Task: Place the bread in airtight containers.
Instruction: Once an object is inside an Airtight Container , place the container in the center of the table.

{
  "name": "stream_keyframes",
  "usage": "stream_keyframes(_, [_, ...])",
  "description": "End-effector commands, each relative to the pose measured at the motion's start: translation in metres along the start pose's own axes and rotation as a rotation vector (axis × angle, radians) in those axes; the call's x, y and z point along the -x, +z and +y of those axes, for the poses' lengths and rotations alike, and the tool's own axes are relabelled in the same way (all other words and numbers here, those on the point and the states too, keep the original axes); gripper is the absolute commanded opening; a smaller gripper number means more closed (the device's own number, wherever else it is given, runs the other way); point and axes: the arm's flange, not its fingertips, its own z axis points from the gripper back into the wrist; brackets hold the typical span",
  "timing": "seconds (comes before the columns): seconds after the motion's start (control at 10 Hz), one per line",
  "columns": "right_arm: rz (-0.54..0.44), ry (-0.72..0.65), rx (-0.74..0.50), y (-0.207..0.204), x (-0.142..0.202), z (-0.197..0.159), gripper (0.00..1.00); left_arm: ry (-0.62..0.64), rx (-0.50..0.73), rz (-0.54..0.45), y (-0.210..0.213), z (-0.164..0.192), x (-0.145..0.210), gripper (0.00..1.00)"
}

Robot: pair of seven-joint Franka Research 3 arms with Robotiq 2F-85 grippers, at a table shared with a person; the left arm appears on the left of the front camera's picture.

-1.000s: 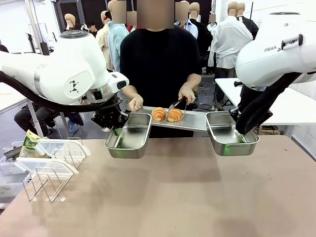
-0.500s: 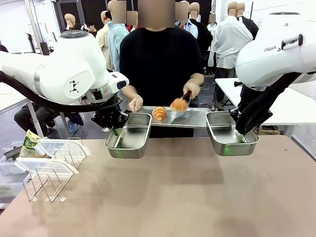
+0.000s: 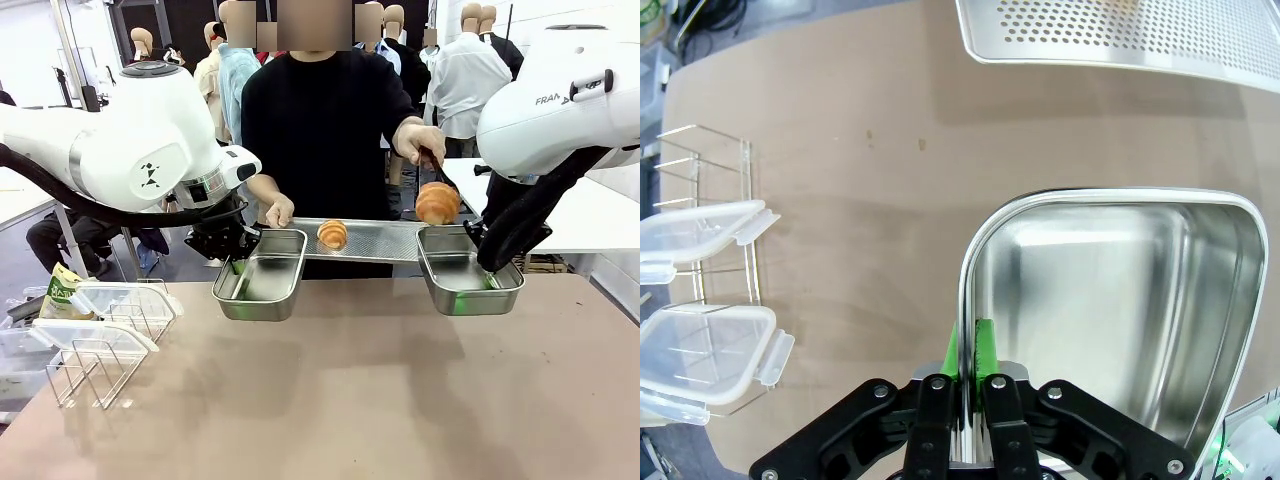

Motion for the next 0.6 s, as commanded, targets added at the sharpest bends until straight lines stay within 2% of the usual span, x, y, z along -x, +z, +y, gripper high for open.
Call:
stream_keyframes(0.0, [-0.008,-0.003,-0.005,0.0025,-0.0002,-0.0002,0.0,-0.007,-0.003,-0.01,0.0039,0.0015,-0.0014,0.0])
stream_keyframes(0.5, [-0.008,-0.003,-0.005,0.0025,-0.0002,-0.0002,0.0,-0.007,-0.003,-0.01,0.0039,0.0015,-0.0014,0.0])
